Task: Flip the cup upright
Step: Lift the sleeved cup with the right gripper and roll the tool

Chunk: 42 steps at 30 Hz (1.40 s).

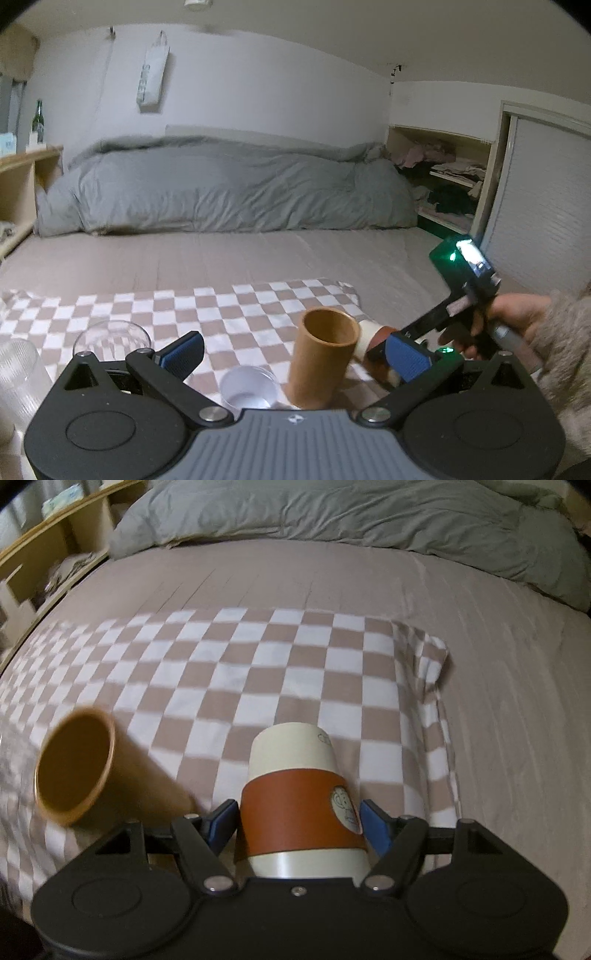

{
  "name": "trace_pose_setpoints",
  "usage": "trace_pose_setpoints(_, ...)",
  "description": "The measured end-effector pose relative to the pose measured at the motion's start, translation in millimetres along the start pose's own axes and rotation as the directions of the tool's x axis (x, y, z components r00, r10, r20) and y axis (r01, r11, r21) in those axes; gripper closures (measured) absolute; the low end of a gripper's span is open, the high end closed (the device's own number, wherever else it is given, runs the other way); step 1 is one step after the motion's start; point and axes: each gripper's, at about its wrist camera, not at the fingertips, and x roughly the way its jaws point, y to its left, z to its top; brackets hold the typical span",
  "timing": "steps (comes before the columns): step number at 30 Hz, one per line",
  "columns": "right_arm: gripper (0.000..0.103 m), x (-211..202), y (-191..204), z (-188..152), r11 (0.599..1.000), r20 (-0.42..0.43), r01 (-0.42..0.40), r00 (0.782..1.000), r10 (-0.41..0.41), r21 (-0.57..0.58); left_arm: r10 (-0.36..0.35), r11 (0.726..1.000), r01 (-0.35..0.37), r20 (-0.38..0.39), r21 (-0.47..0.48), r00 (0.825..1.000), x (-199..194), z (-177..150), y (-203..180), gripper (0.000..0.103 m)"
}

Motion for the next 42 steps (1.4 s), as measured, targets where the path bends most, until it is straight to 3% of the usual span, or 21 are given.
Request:
trace_pose_setpoints(6, 0.030, -1, 10, -5, 0.979, -0.007, -0.003, 1.000, 0.001, -0.204, 0.014, 0.999, -0.013, -0.012, 0.045, 1.000, -7, -1, -9, 0.000)
trace_pose_setpoints(14, 0.030, 8, 11, -5, 0.956, 0.004, -0.007, 1.000, 0.008, -0.293, 0.004, 0.997, -0.006, 0.020, 0.080, 1.000, -3, 0, -10, 0.000)
trace_pose_setpoints(18, 0.030, 7, 13, -11, 0.938, 0.023, -0.008, 1.000, 0.016, -0.346, -0.054, 0.997, 0.053, 0.006, 0.064, 0.999, 9, 3, -8, 0.000)
trace_pose_setpoints(21, 0.030, 6, 22, -15, 0.872, 0.023, -0.002, 1.000, 0.016, -0.490, -0.097, 0.993, 0.098, -0.017, 0.062, 0.995, 20, 6, -9, 0.001)
trace_pose_setpoints(26, 0.030, 2, 33, -19, 0.686, -0.019, -0.053, 0.998, 0.057, -0.726, -0.172, 0.982, 0.178, -0.076, 0.070, 0.982, 29, 22, -9, 0.001)
trace_pose_setpoints(30, 0.030, 0, 33, -17, 0.614, -0.066, -0.123, 0.991, 0.115, -0.780, -0.185, 0.974, 0.195, -0.092, 0.115, 0.978, 33, 28, -11, 0.001)
trace_pose_setpoints(33, 0.030, 1, 37, -20, 0.558, -0.079, -0.129, 0.990, 0.113, -0.820, -0.215, 0.965, 0.230, -0.115, 0.129, 0.970, 41, 24, -16, 0.006)
trace_pose_setpoints(38, 0.026, -2, 36, -26, 0.596, 0.007, -0.058, 0.994, 0.107, -0.801, -0.307, 0.931, 0.334, -0.177, 0.149, 0.935, 62, 17, -32, 0.011)
trace_pose_setpoints(42, 0.019, -17, 28, -30, 0.686, 0.125, 0.018, 0.986, 0.106, -0.727, -0.386, 0.895, 0.413, -0.172, 0.166, 0.906, 81, 14, -46, 0.011)
